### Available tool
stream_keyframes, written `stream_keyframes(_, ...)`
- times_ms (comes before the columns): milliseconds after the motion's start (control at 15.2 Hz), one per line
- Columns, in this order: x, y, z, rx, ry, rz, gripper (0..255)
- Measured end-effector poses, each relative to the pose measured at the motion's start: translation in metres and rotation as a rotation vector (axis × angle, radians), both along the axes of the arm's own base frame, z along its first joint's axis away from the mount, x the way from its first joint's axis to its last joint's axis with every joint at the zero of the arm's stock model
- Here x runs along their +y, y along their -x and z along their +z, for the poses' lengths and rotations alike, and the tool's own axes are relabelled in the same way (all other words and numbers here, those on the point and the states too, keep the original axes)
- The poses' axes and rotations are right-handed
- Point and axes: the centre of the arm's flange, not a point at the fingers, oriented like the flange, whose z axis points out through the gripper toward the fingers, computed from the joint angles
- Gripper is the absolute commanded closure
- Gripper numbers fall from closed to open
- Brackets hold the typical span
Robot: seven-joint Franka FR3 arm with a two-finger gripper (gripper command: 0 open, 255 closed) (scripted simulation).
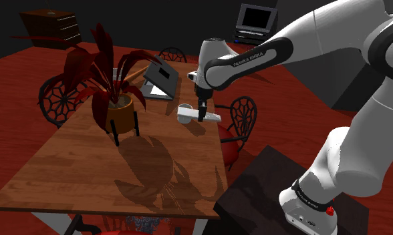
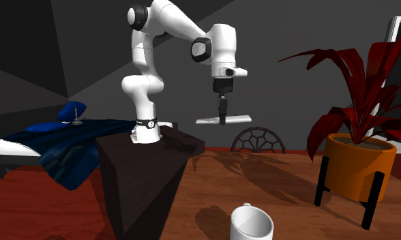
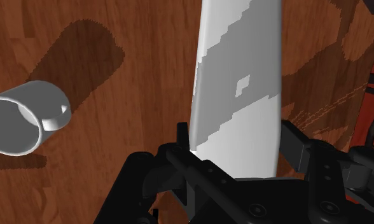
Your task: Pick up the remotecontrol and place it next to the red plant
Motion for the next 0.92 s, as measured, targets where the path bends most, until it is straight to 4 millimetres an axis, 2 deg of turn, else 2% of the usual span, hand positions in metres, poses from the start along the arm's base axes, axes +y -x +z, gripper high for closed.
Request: stream_keyframes(924, 0.001, -0.001, -0.074, 0.000, 0.000, 0.000, 255)
